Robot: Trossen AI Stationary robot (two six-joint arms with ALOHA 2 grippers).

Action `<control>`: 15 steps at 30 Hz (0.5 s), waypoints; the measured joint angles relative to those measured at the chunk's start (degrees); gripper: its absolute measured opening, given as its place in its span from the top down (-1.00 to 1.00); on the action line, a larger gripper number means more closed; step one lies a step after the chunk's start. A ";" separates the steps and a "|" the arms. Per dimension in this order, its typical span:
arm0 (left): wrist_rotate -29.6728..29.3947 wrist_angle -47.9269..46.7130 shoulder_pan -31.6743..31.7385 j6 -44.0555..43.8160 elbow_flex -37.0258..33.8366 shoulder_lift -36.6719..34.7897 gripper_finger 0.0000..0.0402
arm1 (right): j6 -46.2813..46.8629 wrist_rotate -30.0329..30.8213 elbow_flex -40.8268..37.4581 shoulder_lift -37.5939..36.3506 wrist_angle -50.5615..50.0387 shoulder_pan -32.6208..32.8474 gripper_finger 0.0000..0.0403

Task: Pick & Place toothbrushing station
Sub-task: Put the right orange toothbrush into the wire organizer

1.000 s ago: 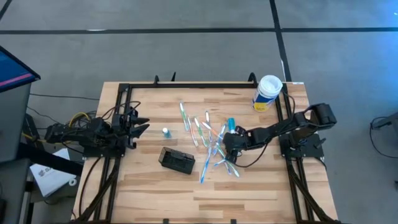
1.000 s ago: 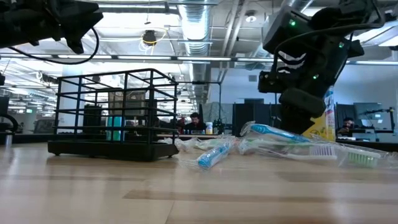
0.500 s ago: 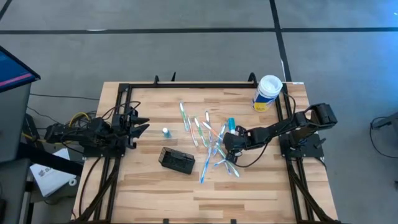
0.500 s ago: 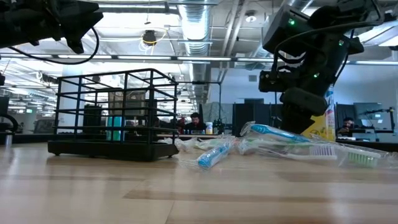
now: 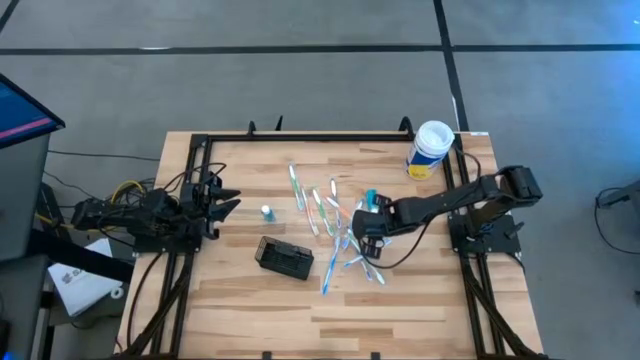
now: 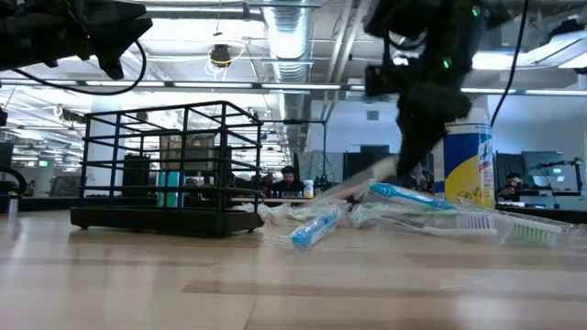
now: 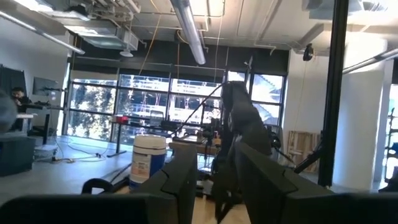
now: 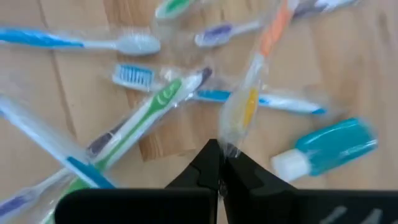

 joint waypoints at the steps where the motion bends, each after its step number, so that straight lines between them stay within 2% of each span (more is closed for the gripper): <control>1: 0.03 -0.02 0.01 -0.95 -0.01 0.00 0.47 | -0.74 0.31 1.84 0.00 -2.23 0.00 1.00; 8: 3.63 0.63 0.00 -2.21 -0.01 2.49 0.47 | -5.20 1.89 14.31 0.00 -14.06 0.07 1.00; 15: 3.58 0.96 0.00 -2.00 2.05 11.83 0.47 | -8.99 4.49 26.01 0.00 -22.43 0.42 1.00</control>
